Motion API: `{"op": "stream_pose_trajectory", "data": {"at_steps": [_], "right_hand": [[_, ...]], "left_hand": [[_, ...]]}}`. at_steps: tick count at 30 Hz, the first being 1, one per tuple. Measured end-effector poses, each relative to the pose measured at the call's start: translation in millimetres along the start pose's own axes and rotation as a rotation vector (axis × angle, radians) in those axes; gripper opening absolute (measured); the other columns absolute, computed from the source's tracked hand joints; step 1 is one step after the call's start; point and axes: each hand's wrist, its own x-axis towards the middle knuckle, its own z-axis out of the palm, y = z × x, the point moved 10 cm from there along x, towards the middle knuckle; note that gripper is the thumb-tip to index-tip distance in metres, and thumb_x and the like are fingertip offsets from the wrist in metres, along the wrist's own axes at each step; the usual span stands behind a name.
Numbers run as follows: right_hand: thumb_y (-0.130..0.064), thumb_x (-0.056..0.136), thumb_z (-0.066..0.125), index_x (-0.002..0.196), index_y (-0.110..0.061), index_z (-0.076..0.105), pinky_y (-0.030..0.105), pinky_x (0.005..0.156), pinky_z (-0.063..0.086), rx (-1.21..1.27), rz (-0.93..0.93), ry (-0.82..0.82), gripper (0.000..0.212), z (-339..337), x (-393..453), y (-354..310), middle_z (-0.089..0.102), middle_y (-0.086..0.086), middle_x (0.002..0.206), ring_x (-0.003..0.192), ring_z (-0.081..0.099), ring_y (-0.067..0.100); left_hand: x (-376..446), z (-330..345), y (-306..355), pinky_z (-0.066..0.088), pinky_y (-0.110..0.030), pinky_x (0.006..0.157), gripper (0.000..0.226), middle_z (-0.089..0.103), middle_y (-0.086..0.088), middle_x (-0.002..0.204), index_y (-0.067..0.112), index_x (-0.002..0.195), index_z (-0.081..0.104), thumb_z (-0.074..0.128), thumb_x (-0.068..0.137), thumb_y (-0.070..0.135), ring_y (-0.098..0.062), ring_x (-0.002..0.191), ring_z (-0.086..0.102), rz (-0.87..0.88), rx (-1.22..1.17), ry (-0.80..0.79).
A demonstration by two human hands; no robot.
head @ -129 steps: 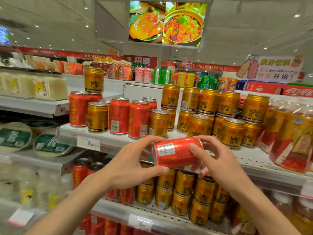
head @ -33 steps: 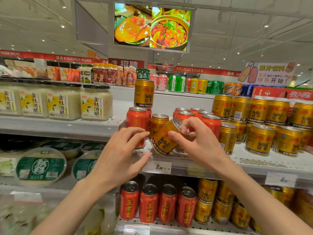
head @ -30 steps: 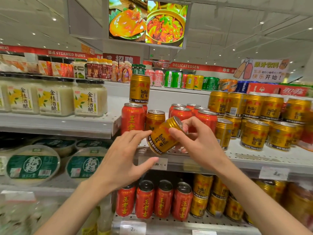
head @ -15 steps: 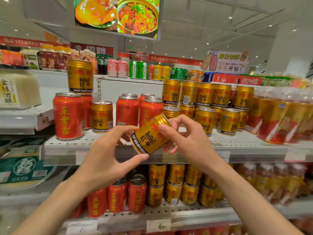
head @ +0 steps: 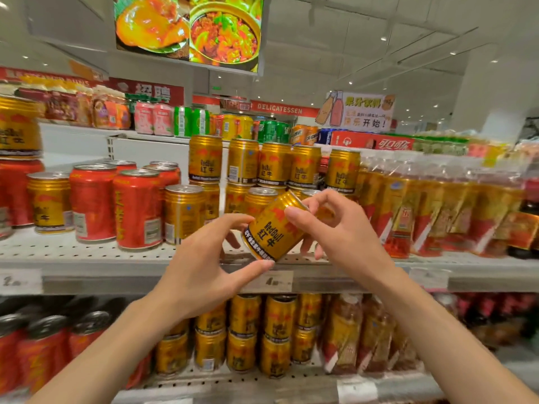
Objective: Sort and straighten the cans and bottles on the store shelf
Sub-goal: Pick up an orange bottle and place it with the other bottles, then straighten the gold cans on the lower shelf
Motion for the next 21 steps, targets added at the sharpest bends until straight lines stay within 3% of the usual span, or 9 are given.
{"op": "stream_pose_trajectory", "data": {"at_steps": [3, 5, 7, 8, 11, 14, 18, 21], "right_hand": [[-0.042, 0.086, 0.076, 0.091, -0.011, 0.054, 0.026, 0.049, 0.050, -0.069, 0.004, 0.053, 0.039, -24.8, 8.8, 6.4, 0.072, 0.001, 0.091, 0.055, 0.066, 0.014], [-0.049, 0.084, 0.076, 0.089, -0.019, 0.055, 0.027, 0.057, 0.053, -0.148, -0.013, 0.088, 0.037, -38.3, 16.6, 9.9, 0.068, -0.003, 0.105, 0.071, 0.068, 0.015], [-0.058, 0.080, 0.074, 0.089, -0.027, 0.054, 0.036, 0.074, 0.057, -0.262, -0.020, 0.104, 0.038, -46.9, 22.0, 16.2, 0.064, -0.010, 0.104, 0.090, 0.065, 0.016], [-0.058, 0.080, 0.074, 0.092, -0.028, 0.054, 0.037, 0.078, 0.057, -0.314, -0.016, 0.102, 0.038, -48.9, 23.1, 21.4, 0.063, -0.012, 0.101, 0.090, 0.062, 0.013], [-0.057, 0.085, 0.070, 0.099, -0.028, 0.052, 0.030, 0.069, 0.053, -0.452, -0.008, 0.090, 0.037, -45.5, 22.5, 36.7, 0.065, -0.011, 0.102, 0.074, 0.057, 0.004], [-0.063, 0.086, 0.064, 0.101, -0.030, 0.048, 0.030, 0.069, 0.052, -0.573, -0.065, 0.129, 0.039, -41.8, 22.3, 38.0, 0.062, -0.013, 0.101, 0.077, 0.058, 0.004], [-0.065, 0.087, 0.060, 0.106, -0.031, 0.044, 0.029, 0.068, 0.050, -0.615, -0.048, 0.092, 0.042, -38.7, 25.5, 41.0, 0.059, -0.014, 0.107, 0.077, 0.056, 0.000], [-0.065, 0.087, 0.060, 0.107, -0.034, 0.044, 0.038, 0.075, 0.056, -0.583, -0.032, 0.070, 0.040, -41.6, 26.5, 45.8, 0.060, -0.019, 0.102, 0.078, 0.059, 0.001]], "left_hand": [[15.5, 20.8, 6.2, 0.056, -0.029, 0.073, 0.068, 0.055, 0.020, 0.116, 0.037, 0.133, 0.049, 0.060, 0.077, 0.074, -0.001, 0.098, 0.058, 0.000, 0.036, -0.020], [20.8, 27.1, 4.3, 0.057, -0.030, 0.076, 0.067, 0.048, 0.017, 0.118, 0.038, 0.137, 0.047, 0.056, 0.081, 0.074, -0.001, 0.100, 0.056, -0.007, 0.076, -0.025], [23.3, 24.5, -5.2, 0.058, -0.033, 0.079, 0.067, 0.043, 0.012, 0.120, 0.036, 0.142, 0.043, 0.057, 0.084, 0.068, -0.004, 0.101, 0.055, -0.056, 0.100, 0.006], [24.2, 21.9, -11.6, 0.059, -0.035, 0.081, 0.070, 0.042, 0.008, 0.122, 0.033, 0.144, 0.041, 0.059, 0.084, 0.063, -0.007, 0.102, 0.056, -0.091, 0.105, 0.024], [28.1, 24.0, -30.2, 0.057, -0.041, 0.090, 0.079, 0.038, 0.001, 0.138, 0.032, 0.153, 0.024, 0.063, 0.088, 0.053, -0.016, 0.109, 0.060, -0.198, 0.164, -0.014], [37.9, 34.4, -41.6, 0.054, -0.043, 0.096, 0.085, 0.035, 0.000, 0.152, 0.038, 0.157, 0.009, 0.062, 0.092, 0.051, -0.018, 0.112, 0.061, -0.287, 0.170, -0.111], [54.8, 39.1, -43.3, 0.052, -0.045, 0.098, 0.079, 0.053, 0.001, 0.142, 0.037, 0.154, 0.015, 0.065, 0.093, 0.045, -0.013, 0.100, 0.066, -0.295, 0.139, -0.124], [63.9, 45.9, -43.1, 0.053, -0.044, 0.095, 0.076, 0.057, 0.001, 0.136, 0.037, 0.151, 0.021, 0.067, 0.091, 0.045, -0.006, 0.091, 0.065, -0.292, 0.118, -0.132]]}}
